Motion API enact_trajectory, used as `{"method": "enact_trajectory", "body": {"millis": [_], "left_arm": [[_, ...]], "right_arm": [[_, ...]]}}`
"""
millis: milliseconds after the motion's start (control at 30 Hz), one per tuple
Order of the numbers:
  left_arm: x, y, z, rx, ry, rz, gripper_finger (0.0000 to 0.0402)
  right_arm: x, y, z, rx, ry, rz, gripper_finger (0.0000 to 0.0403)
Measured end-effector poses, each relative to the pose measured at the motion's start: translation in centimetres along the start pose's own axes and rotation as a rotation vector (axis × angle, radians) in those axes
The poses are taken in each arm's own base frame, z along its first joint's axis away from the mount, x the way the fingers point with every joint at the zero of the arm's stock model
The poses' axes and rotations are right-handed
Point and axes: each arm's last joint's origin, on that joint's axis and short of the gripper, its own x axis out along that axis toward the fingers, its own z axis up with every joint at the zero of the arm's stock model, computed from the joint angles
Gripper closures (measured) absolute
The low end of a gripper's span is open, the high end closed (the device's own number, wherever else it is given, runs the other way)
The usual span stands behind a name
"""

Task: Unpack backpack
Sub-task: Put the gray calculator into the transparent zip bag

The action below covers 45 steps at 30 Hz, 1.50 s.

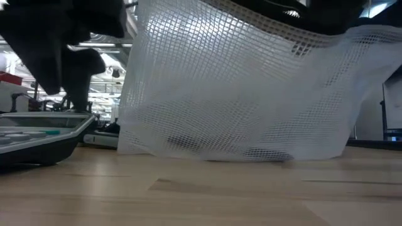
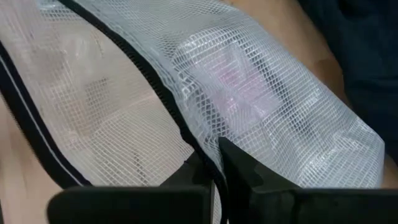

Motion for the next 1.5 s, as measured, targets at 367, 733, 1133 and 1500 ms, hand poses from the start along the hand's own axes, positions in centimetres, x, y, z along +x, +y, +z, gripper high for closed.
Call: {"method": "enact_trajectory", "body": {"millis": [367,733,1133,1500], "left_arm": [[2.4,2.2,-1.6,0.004,0.151,-0.169,0.0090],[2.7,2.3,-1.7,-0.003,0.178,-0.271,0.0090],[2.8,3.3,-1.1,-0.003,0.172,-0.291,0.0166],[2.8,3.3,-1.1,0.001,0.190,-0.328,0.0294]], "right_arm": [[0.2,-0.2,0.4,0.009,-0.006,0.002,0.0403],[0.2,0.1,0.6,0.007,-0.025,0.026,0.0403],[0.2,0.1,0.6,-0.007,-0.028,0.029,0.0403],[0.2,0.1,0.6,-0.010,-0.029,0.028,0.0403]]}}
